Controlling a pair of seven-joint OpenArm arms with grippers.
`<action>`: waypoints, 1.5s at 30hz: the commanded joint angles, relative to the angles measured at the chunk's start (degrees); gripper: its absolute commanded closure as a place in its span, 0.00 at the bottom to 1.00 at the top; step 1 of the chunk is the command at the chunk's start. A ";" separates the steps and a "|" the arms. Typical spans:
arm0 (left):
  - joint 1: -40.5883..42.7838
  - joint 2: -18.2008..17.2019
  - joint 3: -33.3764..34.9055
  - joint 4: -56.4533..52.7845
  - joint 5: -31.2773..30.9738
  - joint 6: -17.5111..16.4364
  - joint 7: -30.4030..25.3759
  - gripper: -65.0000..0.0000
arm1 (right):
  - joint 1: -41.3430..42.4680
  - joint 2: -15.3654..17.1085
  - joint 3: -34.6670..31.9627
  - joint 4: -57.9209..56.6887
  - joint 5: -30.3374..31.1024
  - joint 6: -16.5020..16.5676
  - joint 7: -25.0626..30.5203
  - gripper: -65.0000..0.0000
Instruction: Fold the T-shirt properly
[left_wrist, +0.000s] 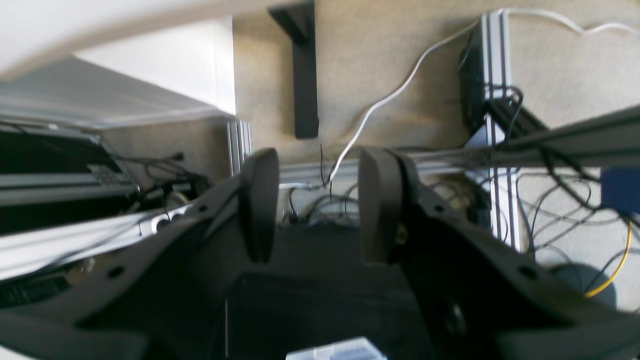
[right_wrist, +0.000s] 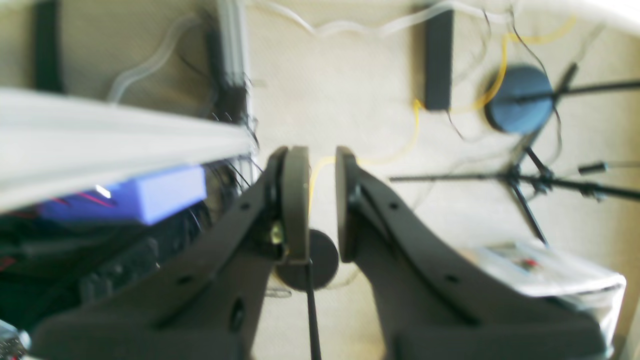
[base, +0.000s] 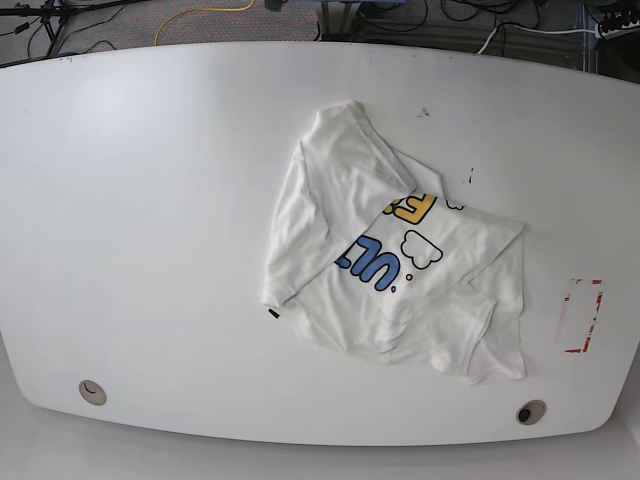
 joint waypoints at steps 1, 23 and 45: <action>1.49 -0.03 -0.52 2.41 -0.62 0.40 -1.02 0.63 | -1.01 0.06 0.46 2.46 0.40 -0.28 1.24 0.87; -0.90 -0.21 -3.07 10.78 -9.16 -0.49 -1.60 0.63 | 7.44 0.44 0.53 4.66 0.64 -0.25 1.10 0.87; -9.24 -0.28 -5.04 10.28 -13.35 -2.20 -1.72 0.64 | 18.29 0.86 -0.59 3.89 0.84 -0.51 0.76 0.88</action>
